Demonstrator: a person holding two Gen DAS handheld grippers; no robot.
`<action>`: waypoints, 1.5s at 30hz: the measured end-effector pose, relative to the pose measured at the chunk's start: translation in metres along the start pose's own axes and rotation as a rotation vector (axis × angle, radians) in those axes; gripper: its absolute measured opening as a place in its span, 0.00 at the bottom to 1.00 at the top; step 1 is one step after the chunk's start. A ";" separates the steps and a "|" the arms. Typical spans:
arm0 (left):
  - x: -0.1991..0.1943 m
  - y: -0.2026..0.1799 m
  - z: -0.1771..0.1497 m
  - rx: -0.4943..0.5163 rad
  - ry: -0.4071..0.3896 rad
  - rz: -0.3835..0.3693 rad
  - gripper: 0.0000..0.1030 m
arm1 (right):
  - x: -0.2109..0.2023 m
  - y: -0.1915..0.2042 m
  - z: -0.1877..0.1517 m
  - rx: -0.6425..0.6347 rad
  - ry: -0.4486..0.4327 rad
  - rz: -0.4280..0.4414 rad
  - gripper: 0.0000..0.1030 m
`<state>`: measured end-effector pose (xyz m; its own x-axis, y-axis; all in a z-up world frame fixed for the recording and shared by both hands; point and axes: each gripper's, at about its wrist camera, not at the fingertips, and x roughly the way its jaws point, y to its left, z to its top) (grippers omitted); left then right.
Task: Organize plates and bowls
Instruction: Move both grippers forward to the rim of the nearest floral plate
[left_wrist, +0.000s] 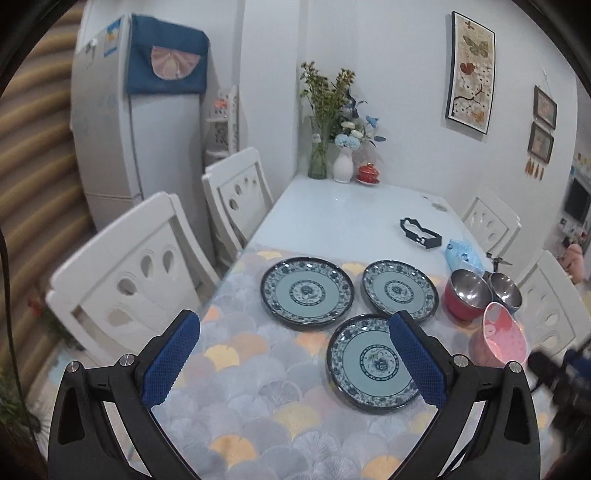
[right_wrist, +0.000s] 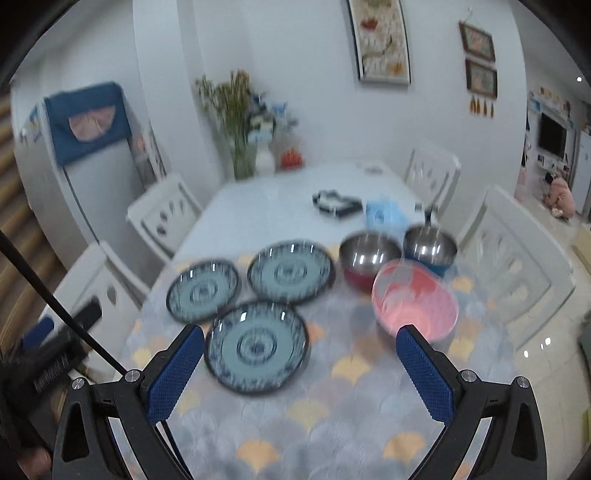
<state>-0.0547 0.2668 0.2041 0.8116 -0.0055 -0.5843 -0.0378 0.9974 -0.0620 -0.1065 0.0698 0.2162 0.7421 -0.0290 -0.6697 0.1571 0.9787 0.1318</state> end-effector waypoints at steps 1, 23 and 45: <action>0.005 0.001 0.001 -0.003 0.010 -0.010 1.00 | 0.006 0.000 -0.004 -0.010 0.007 -0.010 1.00; 0.047 0.021 -0.008 0.041 0.152 -0.001 1.00 | 0.065 -0.005 -0.020 -0.002 0.128 -0.084 1.00; 0.095 0.013 0.001 0.074 0.240 -0.054 1.00 | 0.108 0.009 0.000 -0.060 0.177 -0.123 1.00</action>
<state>0.0227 0.2796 0.1489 0.6489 -0.0673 -0.7579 0.0517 0.9977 -0.0444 -0.0250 0.0755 0.1450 0.5929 -0.1177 -0.7966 0.1965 0.9805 0.0014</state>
